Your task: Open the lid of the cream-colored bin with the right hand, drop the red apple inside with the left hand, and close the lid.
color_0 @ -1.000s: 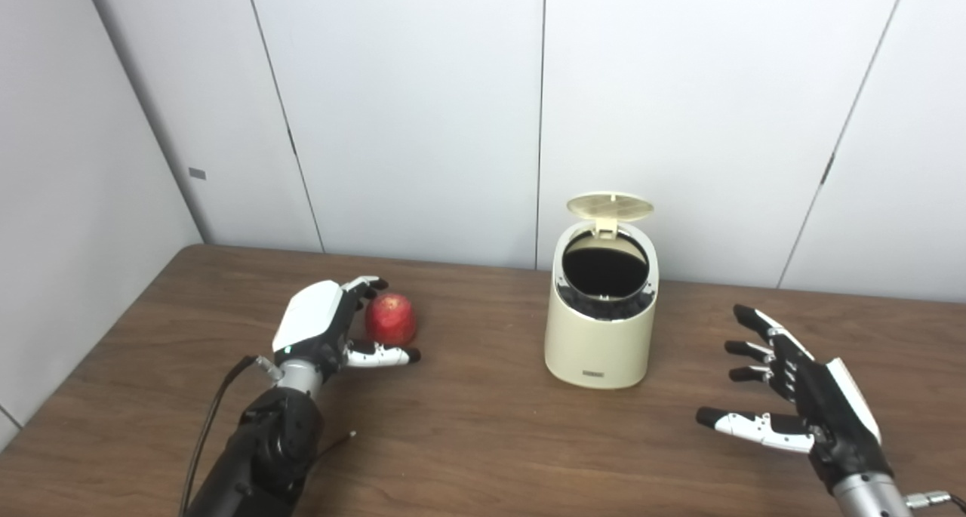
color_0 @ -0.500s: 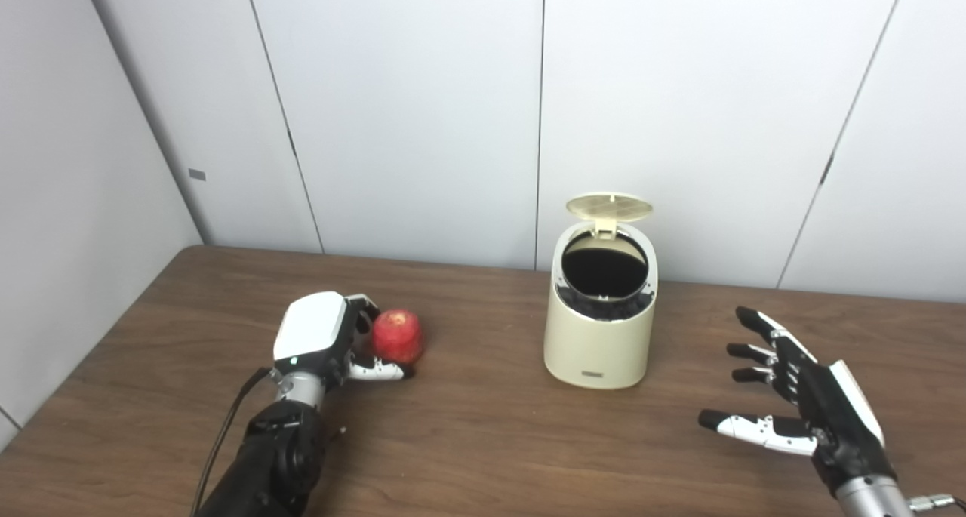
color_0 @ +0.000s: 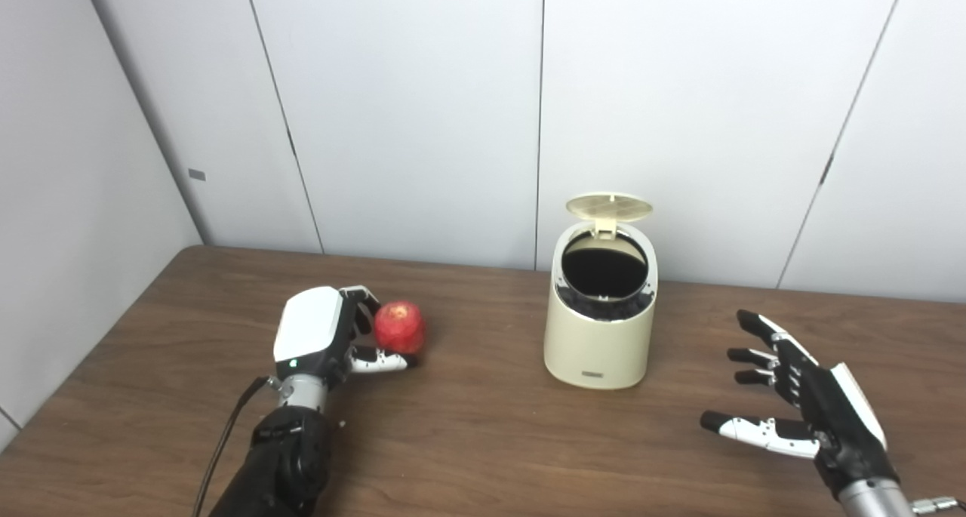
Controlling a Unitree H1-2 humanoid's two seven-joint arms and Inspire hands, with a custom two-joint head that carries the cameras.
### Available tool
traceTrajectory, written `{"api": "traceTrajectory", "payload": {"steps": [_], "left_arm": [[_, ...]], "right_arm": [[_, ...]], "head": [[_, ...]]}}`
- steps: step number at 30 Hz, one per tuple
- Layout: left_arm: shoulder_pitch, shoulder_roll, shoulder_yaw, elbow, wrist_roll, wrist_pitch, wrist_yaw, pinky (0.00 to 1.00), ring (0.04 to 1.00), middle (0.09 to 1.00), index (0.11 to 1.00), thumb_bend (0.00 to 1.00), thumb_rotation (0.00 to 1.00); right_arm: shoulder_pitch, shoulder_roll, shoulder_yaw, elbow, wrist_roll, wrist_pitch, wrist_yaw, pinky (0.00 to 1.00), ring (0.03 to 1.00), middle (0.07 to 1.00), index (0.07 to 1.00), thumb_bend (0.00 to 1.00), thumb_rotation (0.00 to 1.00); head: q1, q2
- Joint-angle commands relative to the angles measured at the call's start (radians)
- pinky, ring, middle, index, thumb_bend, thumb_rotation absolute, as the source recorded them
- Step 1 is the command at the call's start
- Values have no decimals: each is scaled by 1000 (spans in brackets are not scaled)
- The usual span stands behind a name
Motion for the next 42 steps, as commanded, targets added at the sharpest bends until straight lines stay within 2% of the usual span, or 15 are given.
{"api": "traceTrajectory", "payload": {"steps": [1,8,12,16,21,29,35,39,42], "left_arm": [[-28,1,13,-37,-7,-30,47,289,380,448,506,523,0],[-19,-31,34,-54,-44,-71,81,307,390,452,508,522,0],[-21,-53,51,-80,-80,-117,99,304,389,452,508,522,0],[-43,-64,48,-142,-81,-122,81,275,373,448,506,523,0],[-86,-88,48,-190,-89,-116,51,337,423,461,500,524,0],[-159,-113,31,-255,-80,-94,-26,309,394,464,500,525,0],[-190,-131,10,-252,-77,-107,-51,316,401,465,498,526,0],[-201,-160,-7,-256,-69,-91,-68,307,401,471,492,526,0],[-217,-171,-24,-242,-63,-102,-74,307,404,467,497,526,0]], "right_arm": [[-22,-4,-1,-31,-1,-10,-11,691,784,912,884,748,135],[-20,-3,-2,-32,-1,-4,-12,700,788,906,882,746,113],[-18,-8,-1,-26,-6,-9,-12,707,793,907,884,746,120],[-22,-9,0,-12,-4,-24,-12,698,792,914,876,752,136],[-32,0,6,2,-24,-23,-24,678,792,910,875,749,113],[-37,22,15,9,-54,-22,-37,702,797,902,881,771,158],[-39,31,22,1,-78,-19,-48,674,778,897,871,764,145],[-33,38,24,-4,-79,-16,-54,685,786,897,873,767,152],[-30,38,28,-3,-89,-22,-57,687,782,898,876,758,142]], "head": [[-1,-1],[-14,-3],[-23,-7],[-32,-15],[-57,-28],[-91,-45],[-110,-51],[-123,-53],[-129,-53]]}}
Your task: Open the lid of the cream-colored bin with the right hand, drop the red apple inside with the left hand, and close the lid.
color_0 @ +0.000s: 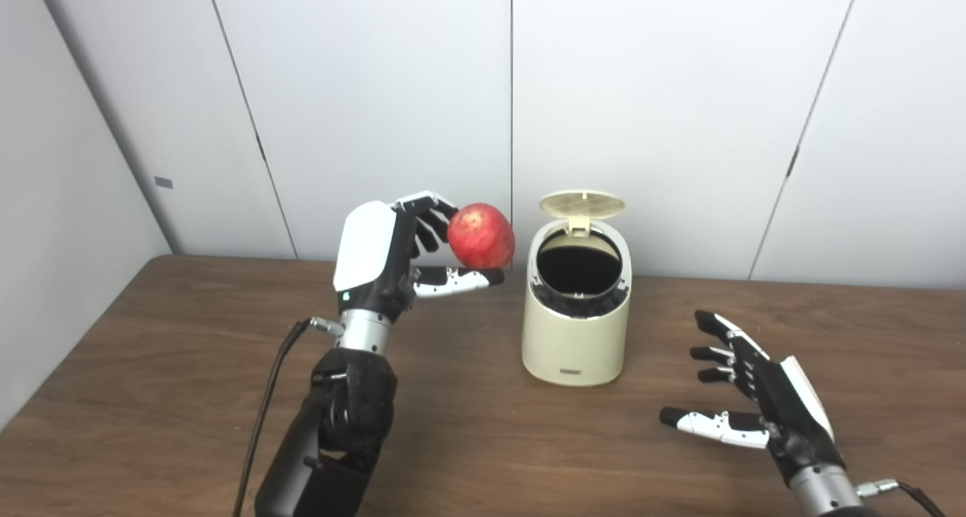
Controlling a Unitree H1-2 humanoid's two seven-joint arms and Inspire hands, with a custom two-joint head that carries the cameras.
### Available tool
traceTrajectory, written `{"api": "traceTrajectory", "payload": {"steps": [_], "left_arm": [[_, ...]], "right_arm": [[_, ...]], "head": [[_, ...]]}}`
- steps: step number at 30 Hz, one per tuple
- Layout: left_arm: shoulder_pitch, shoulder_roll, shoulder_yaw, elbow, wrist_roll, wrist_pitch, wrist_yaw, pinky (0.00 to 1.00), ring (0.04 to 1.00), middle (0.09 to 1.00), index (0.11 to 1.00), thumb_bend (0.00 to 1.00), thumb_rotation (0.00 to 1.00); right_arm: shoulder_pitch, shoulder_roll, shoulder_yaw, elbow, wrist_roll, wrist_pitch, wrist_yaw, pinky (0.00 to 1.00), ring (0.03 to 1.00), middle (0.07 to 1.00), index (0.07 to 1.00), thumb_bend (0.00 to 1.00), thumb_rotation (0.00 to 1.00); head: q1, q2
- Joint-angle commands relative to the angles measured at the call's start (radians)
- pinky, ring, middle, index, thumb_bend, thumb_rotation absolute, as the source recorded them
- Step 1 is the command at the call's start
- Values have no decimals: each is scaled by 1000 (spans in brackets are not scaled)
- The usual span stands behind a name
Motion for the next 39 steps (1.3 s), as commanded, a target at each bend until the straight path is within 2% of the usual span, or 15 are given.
{"api": "traceTrajectory", "payload": {"steps": [1,18,24,34,39], "left_arm": [[-74,3,-10,-11,11,-28,2,309,406,468,496,526,0],[-129,-44,-58,81,24,-65,12,319,411,472,492,525,0],[-141,-57,-69,84,24,-45,-2,329,408,469,496,525,0],[-164,-49,-109,140,83,-55,22,368,421,464,500,525,0],[-172,-61,-114,167,88,-46,20,352,419,463,501,525,0]], "right_arm": [[-25,0,0,-37,-6,-25,-21,686,781,899,877,757,145],[-25,10,8,-46,-31,-15,-37,640,772,892,872,776,178],[-24,13,3,-41,-24,-21,-40,652,771,897,875,772,163],[-13,17,6,-59,-29,-23,-48,629,767,897,865,774,158],[-9,17,9,-63,-34,-19,-52,626,766,898,865,769,162]], "head": [[-2,1],[-25,2],[-34,4],[-45,11],[-53,13]]}}
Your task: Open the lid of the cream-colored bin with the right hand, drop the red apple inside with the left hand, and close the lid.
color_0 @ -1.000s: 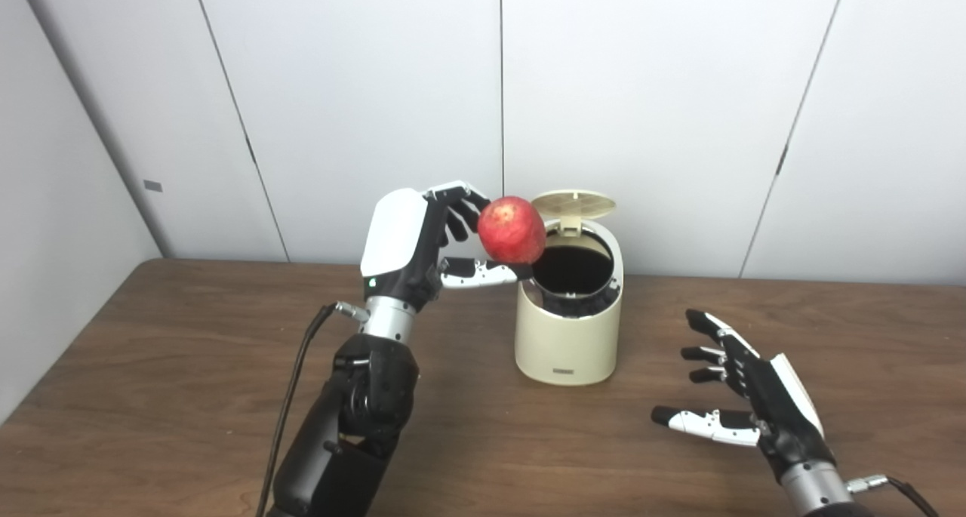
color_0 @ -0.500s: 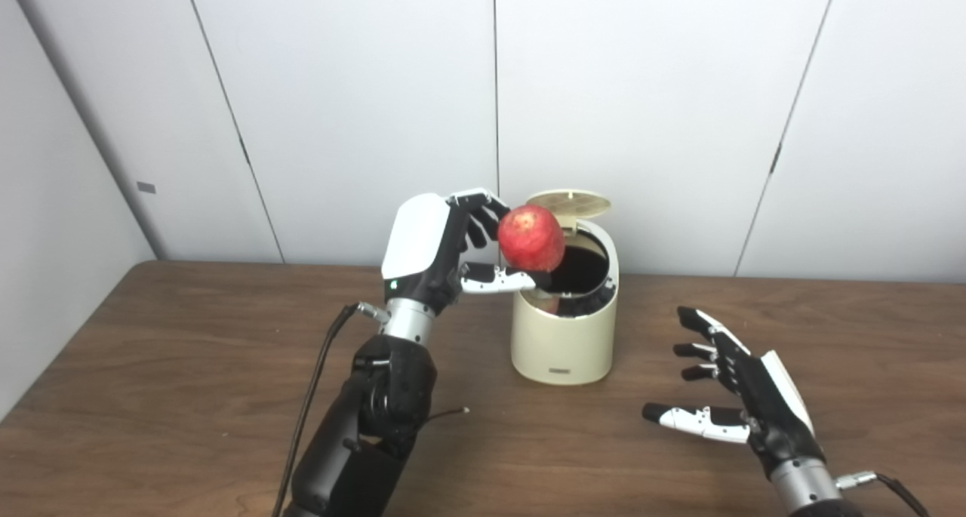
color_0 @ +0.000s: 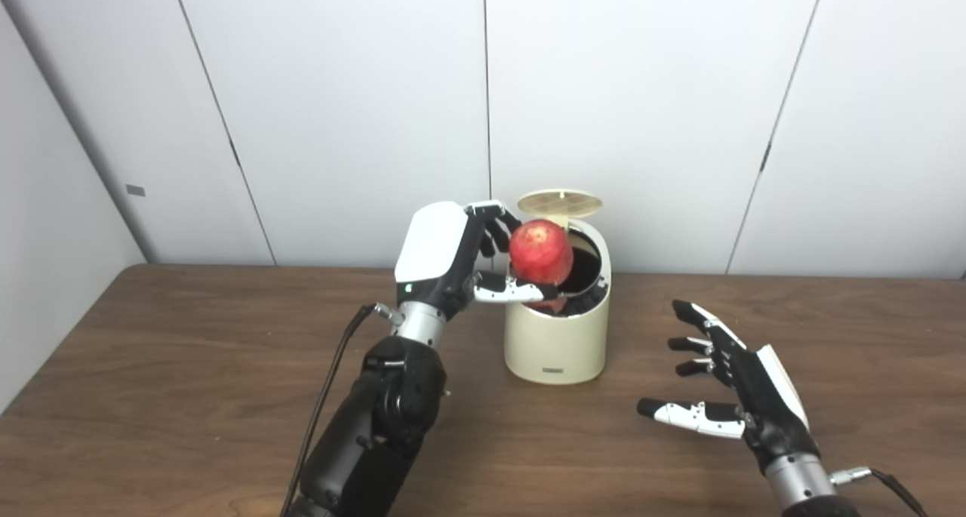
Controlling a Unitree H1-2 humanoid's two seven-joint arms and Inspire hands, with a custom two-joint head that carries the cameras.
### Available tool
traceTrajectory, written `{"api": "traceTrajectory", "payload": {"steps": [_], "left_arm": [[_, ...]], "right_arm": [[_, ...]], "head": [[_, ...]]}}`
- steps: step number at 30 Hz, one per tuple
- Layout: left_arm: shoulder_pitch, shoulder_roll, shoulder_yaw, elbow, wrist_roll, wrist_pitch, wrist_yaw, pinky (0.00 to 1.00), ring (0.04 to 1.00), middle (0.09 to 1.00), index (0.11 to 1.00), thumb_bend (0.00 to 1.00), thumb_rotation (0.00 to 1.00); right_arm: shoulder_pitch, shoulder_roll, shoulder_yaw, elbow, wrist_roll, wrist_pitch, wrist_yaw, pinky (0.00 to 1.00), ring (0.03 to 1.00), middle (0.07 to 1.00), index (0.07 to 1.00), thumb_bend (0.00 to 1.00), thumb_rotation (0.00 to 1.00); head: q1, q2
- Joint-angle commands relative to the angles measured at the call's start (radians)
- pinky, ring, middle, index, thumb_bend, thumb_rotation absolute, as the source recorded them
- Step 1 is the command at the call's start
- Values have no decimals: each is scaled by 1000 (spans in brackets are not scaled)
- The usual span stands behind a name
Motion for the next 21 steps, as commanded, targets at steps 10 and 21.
{"api": "traceTrajectory", "payload": {"steps": [10,21], "left_arm": [[-79,6,-54,66,125,40,88,419,527,625,716,890,155],[-75,16,-55,47,135,49,87,410,522,637,762,962,216]], "right_arm": [[-12,2,-5,-56,1,-1,-14,619,765,903,865,770,175],[-15,5,1,-48,3,-13,-15,628,761,895,865,777,165]], "head": [[-4,6],[1,8]]}}
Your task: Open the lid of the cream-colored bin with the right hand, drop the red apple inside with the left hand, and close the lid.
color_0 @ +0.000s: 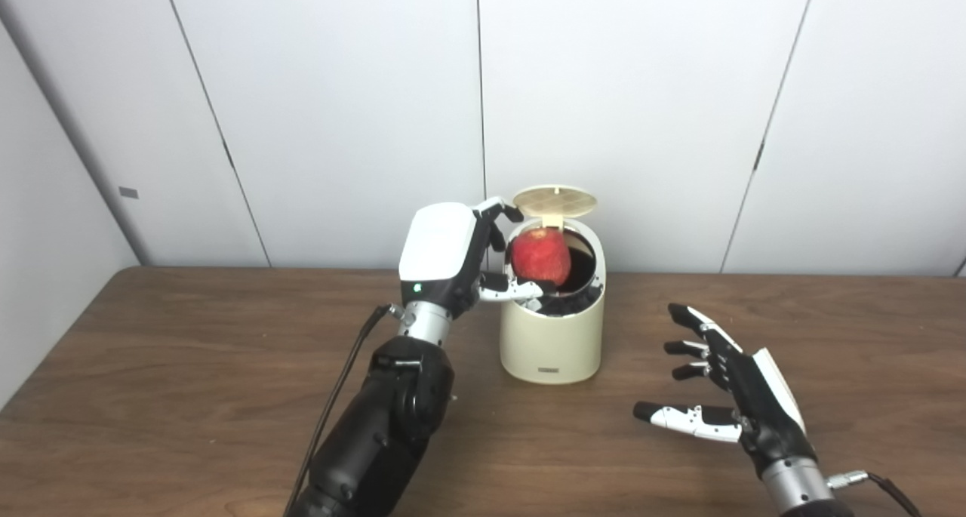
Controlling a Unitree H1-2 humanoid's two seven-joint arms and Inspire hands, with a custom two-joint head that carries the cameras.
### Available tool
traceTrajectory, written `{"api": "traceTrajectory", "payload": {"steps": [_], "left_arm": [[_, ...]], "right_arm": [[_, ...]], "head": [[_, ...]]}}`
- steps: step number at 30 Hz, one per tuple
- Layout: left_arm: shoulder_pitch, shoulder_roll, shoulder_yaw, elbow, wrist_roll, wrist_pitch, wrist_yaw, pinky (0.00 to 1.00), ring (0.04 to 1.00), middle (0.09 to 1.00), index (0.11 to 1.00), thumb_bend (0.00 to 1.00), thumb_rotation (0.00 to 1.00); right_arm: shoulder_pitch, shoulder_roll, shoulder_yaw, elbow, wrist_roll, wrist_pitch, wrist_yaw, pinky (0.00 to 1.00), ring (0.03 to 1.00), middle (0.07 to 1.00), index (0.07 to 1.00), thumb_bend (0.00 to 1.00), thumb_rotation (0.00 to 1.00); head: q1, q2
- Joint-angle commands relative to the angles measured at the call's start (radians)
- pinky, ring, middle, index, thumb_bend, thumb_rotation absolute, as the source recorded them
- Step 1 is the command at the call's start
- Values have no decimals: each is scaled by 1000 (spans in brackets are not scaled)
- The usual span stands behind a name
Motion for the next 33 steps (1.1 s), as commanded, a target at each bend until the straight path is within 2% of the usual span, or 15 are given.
{"api": "traceTrajectory", "payload": {"steps": [1,10,17,20,22,23,33], "left_arm": [[-43,13,4,-25,12,8,5,412,520,634,759,962,215],[-24,19,11,-57,-5,5,-20,425,533,628,733,949,235],[21,-4,98,-128,-224,-104,-35,349,453,527,602,732,238],[44,-2,120,-166,-266,-134,-38,319,430,515,572,661,225],[57,2,128,-190,-271,-141,-38,308,421,508,508,539,108],[63,3,132,-200,-274,-143,-38,303,415,504,500,524,91],[89,2,174,-248,-296,-148,-41,310,431,511,492,507,72]], "right_arm": [[-29,3,-1,-30,0,-18,-14,629,762,895,866,776,163],[-27,3,0,-25,-3,-26,-20,630,760,891,854,778,163],[-26,1,0,-26,-1,-21,-16,629,765,893,865,772,162],[-28,-1,1,-18,-1,-30,-18,627,764,891,856,772,163],[-29,-1,0,-14,2,-30,-17,627,764,891,855,773,165],[-29,-1,0,-12,4,-31,-17,625,765,892,857,774,164],[-32,0,3,-4,15,-29,-10,630,767,900,869,753,135]], "head": [[1,1],[2,5],[7,7],[10,7],[14,7],[15,7],[20,7]]}}
